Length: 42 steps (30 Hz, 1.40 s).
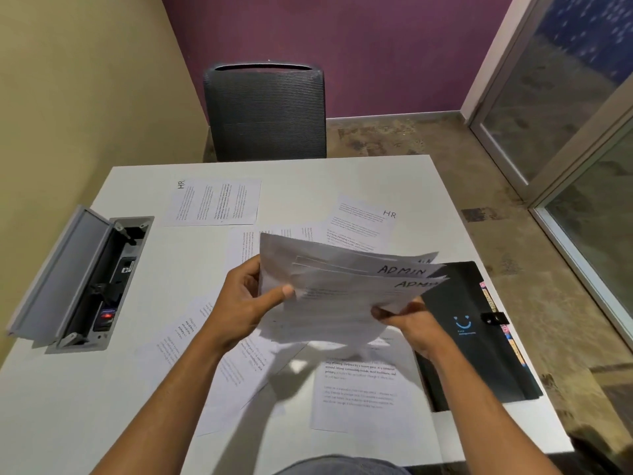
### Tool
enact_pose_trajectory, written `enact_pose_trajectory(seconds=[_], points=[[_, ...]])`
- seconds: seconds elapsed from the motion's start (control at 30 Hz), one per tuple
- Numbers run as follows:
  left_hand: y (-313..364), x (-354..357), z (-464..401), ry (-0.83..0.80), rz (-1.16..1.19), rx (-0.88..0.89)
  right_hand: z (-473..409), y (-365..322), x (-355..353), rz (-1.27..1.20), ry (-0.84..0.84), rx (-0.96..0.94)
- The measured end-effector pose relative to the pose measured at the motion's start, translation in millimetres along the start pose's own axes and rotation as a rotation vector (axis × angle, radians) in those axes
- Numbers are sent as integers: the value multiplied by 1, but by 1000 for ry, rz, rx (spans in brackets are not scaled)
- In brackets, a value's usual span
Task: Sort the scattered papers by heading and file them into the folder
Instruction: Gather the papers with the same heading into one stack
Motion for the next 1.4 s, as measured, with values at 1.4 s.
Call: enact_pose_trajectory(seconds=[1.4], points=[[-117, 28, 57, 366, -200, -260, 21, 48, 16, -104, 307, -46]])
Point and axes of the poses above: each hand's wrist, its own z-axis away from the middle knuckle, its own x-axis out of the palm, y = z × x, the point moved 6 cm from there along -z, towards the middle knuckle, and after that the axes turned 8 degrees about y, right-handed, at the moved point
